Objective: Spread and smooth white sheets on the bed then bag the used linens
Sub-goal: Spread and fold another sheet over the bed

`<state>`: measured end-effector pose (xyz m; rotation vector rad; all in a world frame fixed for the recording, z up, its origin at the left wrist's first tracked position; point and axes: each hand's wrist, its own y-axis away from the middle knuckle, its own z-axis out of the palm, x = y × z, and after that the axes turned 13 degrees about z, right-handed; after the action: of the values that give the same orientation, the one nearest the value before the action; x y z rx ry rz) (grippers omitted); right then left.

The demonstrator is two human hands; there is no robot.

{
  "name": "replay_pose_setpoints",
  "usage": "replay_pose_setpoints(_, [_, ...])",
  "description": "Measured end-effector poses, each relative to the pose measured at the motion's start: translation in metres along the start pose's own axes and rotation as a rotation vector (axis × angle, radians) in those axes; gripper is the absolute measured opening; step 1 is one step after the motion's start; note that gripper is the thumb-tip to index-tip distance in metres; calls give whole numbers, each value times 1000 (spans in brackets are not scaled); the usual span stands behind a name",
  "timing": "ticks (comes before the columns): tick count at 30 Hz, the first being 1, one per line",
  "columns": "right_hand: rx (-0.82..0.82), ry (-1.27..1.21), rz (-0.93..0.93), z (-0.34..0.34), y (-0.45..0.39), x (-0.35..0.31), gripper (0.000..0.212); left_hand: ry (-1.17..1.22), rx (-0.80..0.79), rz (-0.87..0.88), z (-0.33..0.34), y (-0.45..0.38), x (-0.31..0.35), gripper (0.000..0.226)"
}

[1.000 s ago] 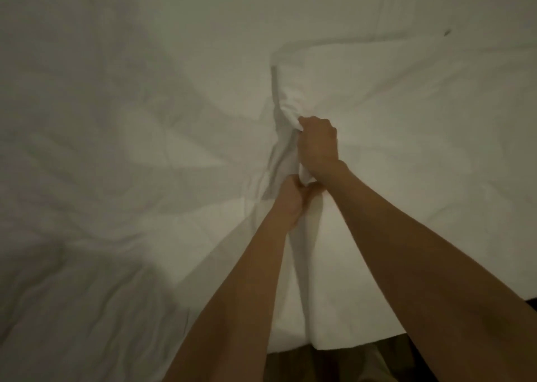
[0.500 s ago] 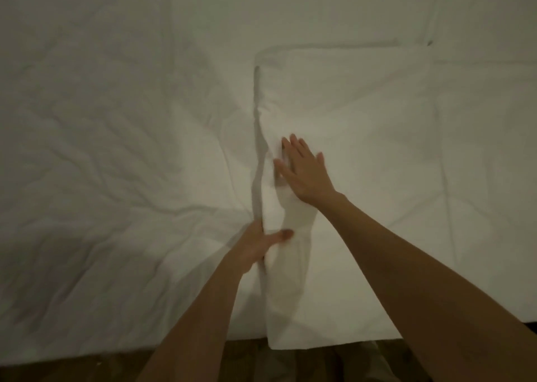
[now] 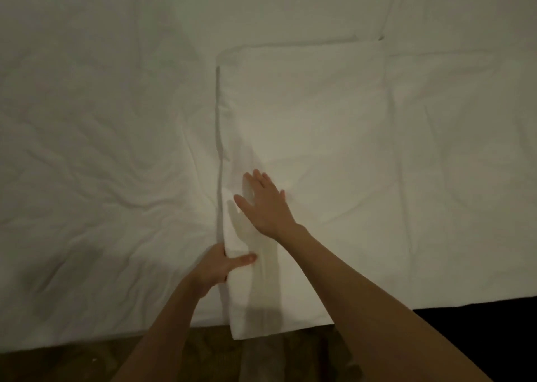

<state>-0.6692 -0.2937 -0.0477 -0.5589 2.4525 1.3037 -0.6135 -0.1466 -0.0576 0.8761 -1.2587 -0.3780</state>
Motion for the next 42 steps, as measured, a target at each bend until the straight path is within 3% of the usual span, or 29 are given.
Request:
replay_pose_setpoints(5, [-38,-235,26,-53,8,-12,70,-16,100,222,36,15,30,36])
replay_pose_setpoints(9, [-104,-208,15,-93,22,-20,78,-1,88,334,87,17,68,42])
replay_pose_setpoints(12, [44,-8,-8,-125,22,-17,79,-50,66,421,135,10,101,54])
replay_pose_setpoints(14, [196,107,-23,-155,14,-9,68,-158,44,448,171,3,119,52])
replay_pose_setpoints(16, [316,146,-54,-192,3,7,51,-257,-20,453,207,-3,133,67])
replay_pose_setpoints(20, [411,18,-110,-281,-13,68,28,-265,-111,480,274,-18,162,91])
replay_pose_setpoints(26, [367,-404,-129,-394,-14,192,3,-364,-179,565,395,-61,216,100])
replay_pose_setpoints(30, [375,-623,-7,-447,-28,289,6,-382,-261,575,474,-102,225,100])
replay_pose_setpoints(33, [399,-683,143,-464,-46,363,11,-372,-323,511,524,-137,212,100])
replay_pose_setpoints(37, [274,-709,366,-441,-57,439,29,-131,-334,191,558,-162,170,104])
replay_pose_setpoints(39, [195,-812,400,-423,-48,462,28,-34,-280,145,558,-163,155,86])
replay_pose_setpoints(42, [150,-880,384,-403,-30,486,27,160,-143,83,542,-154,152,41])
